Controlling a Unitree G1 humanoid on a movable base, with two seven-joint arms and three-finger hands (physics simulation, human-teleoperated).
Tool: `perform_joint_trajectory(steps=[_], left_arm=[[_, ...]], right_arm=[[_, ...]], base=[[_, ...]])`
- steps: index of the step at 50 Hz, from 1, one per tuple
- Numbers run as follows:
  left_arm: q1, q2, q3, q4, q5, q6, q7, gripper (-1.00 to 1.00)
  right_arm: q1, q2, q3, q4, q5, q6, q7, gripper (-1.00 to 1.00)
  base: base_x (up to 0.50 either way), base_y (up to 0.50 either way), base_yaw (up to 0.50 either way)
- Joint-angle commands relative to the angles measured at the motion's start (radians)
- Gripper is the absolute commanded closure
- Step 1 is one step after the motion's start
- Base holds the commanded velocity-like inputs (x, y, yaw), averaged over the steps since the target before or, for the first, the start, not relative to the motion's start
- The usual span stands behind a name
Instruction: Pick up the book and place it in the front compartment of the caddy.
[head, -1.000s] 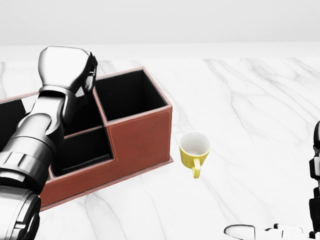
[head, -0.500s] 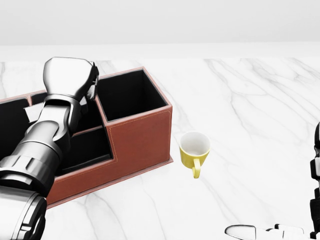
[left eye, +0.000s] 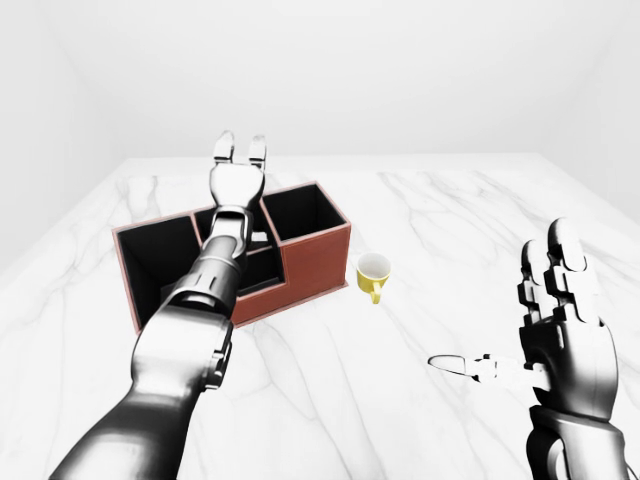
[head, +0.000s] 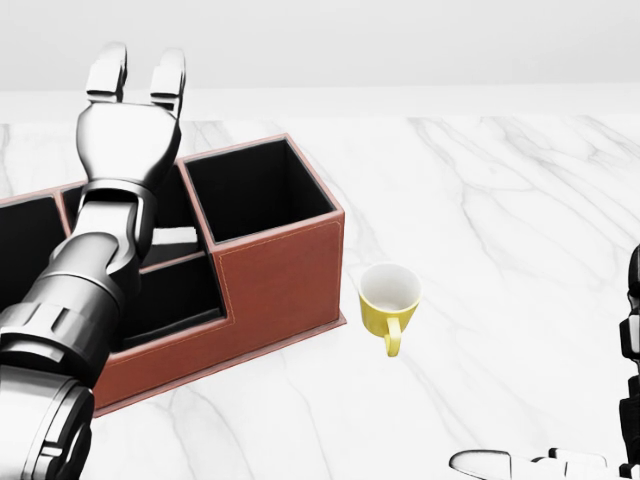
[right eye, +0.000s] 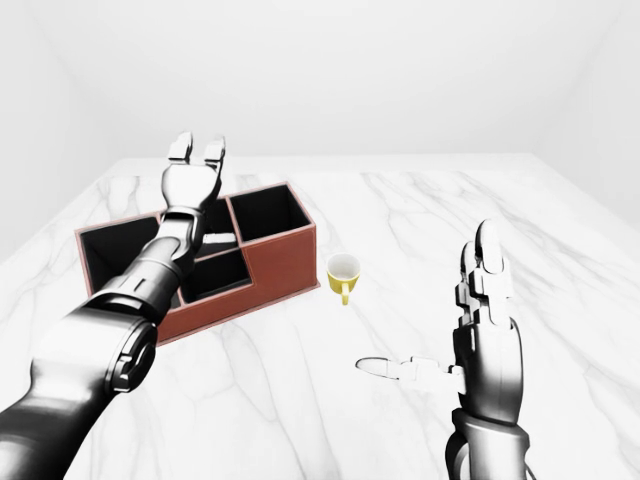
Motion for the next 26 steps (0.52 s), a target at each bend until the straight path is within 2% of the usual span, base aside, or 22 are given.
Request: perform_joint_trajectory(steps=[1,9,15,18,20,21,23,24,25,26], left_arm=[[-0.018,0.005,-0.006,-0.01,-0.012,0.004,0.0,-1.0],[-0.016,0.014,-0.016,-0.03,-0.015,-0.015,0.0,-1.0],[0.001,0.037,-0.016,-0.092,-0.03,-0.053,0.0,-1.0],[0.041,0.06,-0.004,-0.199,-0.053,-0.081,0.0,-1.0],[0.115,0.077,0.019,-0.375,-0.085,-0.098,0.0,-1.0],[0.183,0.086,0.036,-0.526,-0.105,-0.106,0.0,-1.0],[0.366,0.089,0.093,-0.93,-0.168,-0.111,-0.143,-1.0],[0.376,0.086,0.098,-0.951,-0.167,-0.111,-0.153,-1.0],[0.418,0.084,0.114,-1.041,-0.189,-0.116,-0.195,-1.0],[0.511,0.077,0.147,-1.23,-0.24,-0.119,-0.267,-1.0]], right_arm=[[-0.001,-0.001,0.001,0.0,0.0,0.0,-0.002,-1.0],[-0.003,-0.002,0.003,0.0,-0.001,0.0,-0.004,-1.0],[-0.004,-0.003,0.003,0.002,-0.001,0.0,-0.004,-1.0],[-0.004,-0.003,0.002,0.002,0.0,0.0,-0.005,-1.0],[-0.006,-0.004,0.004,0.004,-0.001,0.0,-0.005,-1.0],[-0.007,-0.004,0.006,0.006,-0.003,0.0,-0.006,-1.0],[-0.008,-0.005,0.008,0.009,-0.004,0.0,-0.007,-1.0],[-0.008,-0.006,0.009,0.009,-0.003,0.0,-0.008,-1.0],[-0.007,-0.006,0.009,0.009,-0.002,0.0,-0.008,-1.0],[-0.006,-0.006,0.007,0.006,-0.001,0.0,-0.008,-1.0]], base=[[0.0,0.0,0.0],[0.0,0.0,0.0],[0.0,0.0,0.0],[0.0,0.0,0.0],[0.0,0.0,0.0],[0.0,0.0,0.0],[0.0,0.0,0.0],[0.0,0.0,0.0],[0.0,0.0,0.0],[0.0,0.0,0.0]])
